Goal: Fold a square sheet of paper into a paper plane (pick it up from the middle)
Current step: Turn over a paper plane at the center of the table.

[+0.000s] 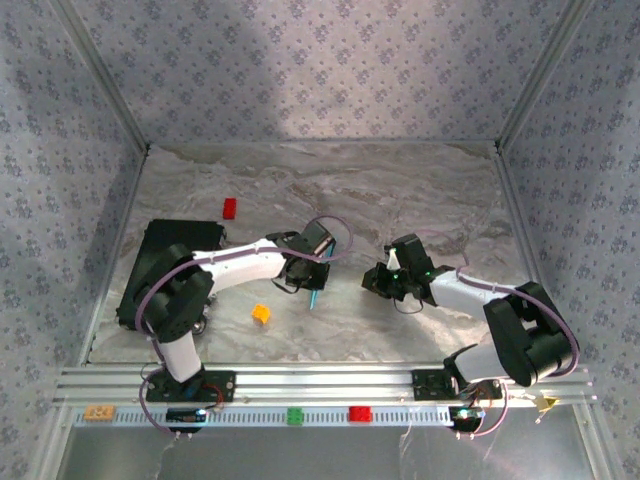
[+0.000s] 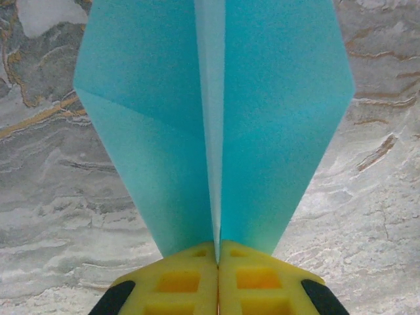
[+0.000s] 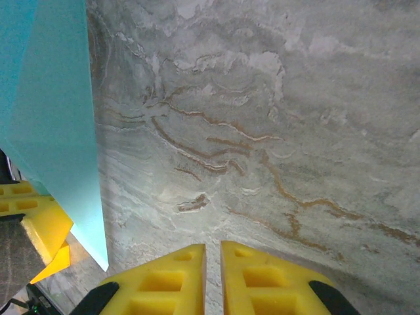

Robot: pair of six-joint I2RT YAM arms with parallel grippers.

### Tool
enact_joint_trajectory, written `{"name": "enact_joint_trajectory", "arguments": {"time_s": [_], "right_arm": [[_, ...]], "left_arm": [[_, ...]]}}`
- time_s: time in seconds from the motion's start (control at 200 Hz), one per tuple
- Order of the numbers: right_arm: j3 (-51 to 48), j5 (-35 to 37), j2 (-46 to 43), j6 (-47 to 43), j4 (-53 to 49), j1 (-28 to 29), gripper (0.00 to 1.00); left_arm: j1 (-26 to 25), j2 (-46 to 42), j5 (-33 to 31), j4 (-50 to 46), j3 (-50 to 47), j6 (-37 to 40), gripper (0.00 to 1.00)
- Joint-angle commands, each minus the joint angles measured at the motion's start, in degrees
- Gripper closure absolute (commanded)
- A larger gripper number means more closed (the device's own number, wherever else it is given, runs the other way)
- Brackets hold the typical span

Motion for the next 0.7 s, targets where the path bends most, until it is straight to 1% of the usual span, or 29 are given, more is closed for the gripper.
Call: {"name": "enact_joint_trajectory", "arguments": {"time_s": [0.0,0.285,0.695], "right_arm": [[1.2,1.2,0.5,0.6,-0.7,0.5,0.85],[1.1,1.1,0.7,0.5,-0.6,0.5,0.85],[1.1,1.3,0.7,0.6,-0.6,0.6,0.85]], "left_arm": [[-0.4,0.7,0.0,-1.2,1.9,0.5,0.91],[-0.5,0.8,0.7,-0.6,1.6,0.5,0.87],[-0.5,2.0,1.3,-0.4,2.0,0.9,0.85]]}}
